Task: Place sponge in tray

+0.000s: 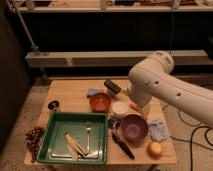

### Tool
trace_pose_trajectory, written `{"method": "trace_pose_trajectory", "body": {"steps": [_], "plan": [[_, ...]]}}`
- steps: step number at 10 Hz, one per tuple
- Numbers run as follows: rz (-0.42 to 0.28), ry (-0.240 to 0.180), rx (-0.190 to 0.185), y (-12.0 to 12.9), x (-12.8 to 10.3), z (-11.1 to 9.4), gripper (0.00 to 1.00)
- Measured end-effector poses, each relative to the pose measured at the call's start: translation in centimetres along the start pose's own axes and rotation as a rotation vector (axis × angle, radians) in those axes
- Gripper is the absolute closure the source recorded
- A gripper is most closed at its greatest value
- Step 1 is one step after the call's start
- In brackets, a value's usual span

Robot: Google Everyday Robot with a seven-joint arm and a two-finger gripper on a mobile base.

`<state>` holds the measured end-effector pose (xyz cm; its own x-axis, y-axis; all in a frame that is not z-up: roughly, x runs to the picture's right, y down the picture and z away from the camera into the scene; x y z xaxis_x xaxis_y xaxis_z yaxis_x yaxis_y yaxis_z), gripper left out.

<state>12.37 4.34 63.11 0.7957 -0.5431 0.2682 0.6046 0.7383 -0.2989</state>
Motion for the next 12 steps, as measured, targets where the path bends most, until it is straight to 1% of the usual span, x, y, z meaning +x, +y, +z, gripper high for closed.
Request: {"method": "trace_pose_trajectory", "body": {"steps": [2,3,4,5,6,7,9,12], "plan": [[-0.071,-0.039,0.035,-3.5,1.7,0.9,0.20],[-0.126,-0.076,0.058,-6.3,2.6,1.6,0.20],[-0.182,-0.114,0.073,-9.1,2.9,2.5,0.20],[-0.225,-0.136,0.078,-11.2,2.9,3.3,0.20],[-0.306,-0.170,0.078,-14.9,1.9,4.7,0.20],[-0.375,-0.194,0.072,-17.5,0.5,6.0,0.20],[-0.435,-0.210,0.062,-19.6,-0.6,7.1,0.20],[-0.437,-0.210,0.061,-19.6,-0.5,7.2,0.20]]}}
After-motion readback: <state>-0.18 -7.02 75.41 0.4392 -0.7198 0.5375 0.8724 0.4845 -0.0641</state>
